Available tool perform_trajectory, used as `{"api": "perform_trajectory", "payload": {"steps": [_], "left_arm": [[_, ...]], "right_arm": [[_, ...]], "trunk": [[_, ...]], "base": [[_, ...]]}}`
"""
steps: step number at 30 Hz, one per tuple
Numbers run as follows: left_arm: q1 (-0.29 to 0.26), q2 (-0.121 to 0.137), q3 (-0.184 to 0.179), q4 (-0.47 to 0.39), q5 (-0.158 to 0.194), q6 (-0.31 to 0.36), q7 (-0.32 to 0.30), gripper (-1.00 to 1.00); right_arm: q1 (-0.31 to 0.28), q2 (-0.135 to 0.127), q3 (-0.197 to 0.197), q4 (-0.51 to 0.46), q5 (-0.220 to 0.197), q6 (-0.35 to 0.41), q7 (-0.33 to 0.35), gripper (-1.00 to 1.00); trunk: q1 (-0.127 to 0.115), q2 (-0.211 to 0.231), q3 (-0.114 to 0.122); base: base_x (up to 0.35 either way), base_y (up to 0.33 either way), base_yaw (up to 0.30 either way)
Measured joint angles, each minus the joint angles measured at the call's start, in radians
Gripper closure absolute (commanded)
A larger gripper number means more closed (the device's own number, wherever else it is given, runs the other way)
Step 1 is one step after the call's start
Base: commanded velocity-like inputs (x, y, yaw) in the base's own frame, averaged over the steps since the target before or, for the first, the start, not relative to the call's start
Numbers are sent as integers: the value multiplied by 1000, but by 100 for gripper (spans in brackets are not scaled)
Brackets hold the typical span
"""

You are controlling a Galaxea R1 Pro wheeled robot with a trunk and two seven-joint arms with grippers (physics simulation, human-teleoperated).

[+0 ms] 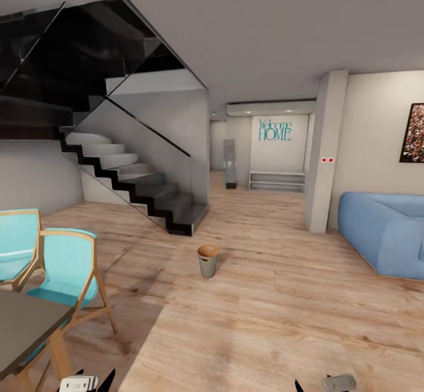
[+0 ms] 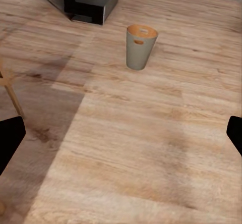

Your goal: Put the three can of soda from the living room inside the tash can in the kitchen.

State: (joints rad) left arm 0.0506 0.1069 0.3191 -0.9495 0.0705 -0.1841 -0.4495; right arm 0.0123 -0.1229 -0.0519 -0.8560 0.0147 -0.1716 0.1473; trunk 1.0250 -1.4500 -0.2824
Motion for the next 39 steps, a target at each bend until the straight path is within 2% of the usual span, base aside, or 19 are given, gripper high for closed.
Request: {"api": "perform_trajectory", "payload": {"steps": [39], "left_arm": [[0, 0, 0, 0, 0, -1, 0, -100]], "right_arm": [[0, 0, 1, 0, 1, 0, 0, -100]], "trunk": [[0, 0, 0]], "base": [[272, -155, 0]]}}
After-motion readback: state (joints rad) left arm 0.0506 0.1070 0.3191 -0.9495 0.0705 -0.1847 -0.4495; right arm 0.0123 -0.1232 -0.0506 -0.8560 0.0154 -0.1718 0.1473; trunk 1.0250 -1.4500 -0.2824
